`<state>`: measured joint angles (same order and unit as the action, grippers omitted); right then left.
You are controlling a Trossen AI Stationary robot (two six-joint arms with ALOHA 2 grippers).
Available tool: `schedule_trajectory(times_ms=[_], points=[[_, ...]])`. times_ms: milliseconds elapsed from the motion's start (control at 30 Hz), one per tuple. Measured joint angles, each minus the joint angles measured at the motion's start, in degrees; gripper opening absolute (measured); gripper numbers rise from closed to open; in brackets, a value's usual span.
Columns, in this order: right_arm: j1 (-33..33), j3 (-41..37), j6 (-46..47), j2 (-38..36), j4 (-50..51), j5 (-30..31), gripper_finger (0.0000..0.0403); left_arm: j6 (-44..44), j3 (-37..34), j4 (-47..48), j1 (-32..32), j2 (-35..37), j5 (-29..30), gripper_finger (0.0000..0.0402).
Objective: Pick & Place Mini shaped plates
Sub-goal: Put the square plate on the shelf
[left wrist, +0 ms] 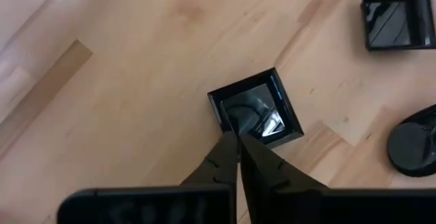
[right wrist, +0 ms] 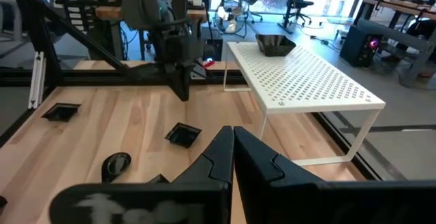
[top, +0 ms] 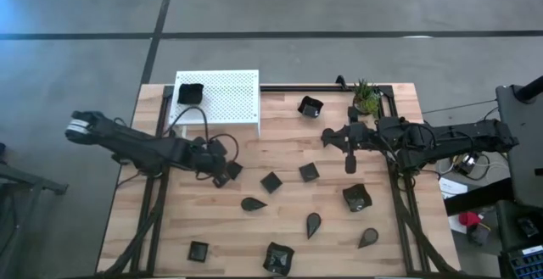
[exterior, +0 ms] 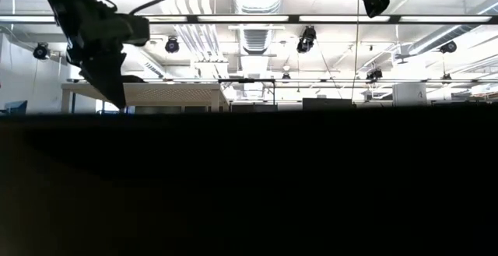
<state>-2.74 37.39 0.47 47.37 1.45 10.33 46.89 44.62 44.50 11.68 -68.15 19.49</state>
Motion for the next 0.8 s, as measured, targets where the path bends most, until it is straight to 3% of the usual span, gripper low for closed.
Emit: schedule_trajectory(times_ms=[267, 800], points=[[-0.01, 0.02, -0.02, 0.00, 0.01, 0.00, 0.0008, 3.61, 0.02, -0.73, -0.58, -5.08, 0.02, 0.0063], [-0.02, 0.00, -0.49, -0.02, 0.00, 0.06, 0.0008, 3.66, 0.02, -6.21, -3.64, -16.66, -0.02, 0.0067]])
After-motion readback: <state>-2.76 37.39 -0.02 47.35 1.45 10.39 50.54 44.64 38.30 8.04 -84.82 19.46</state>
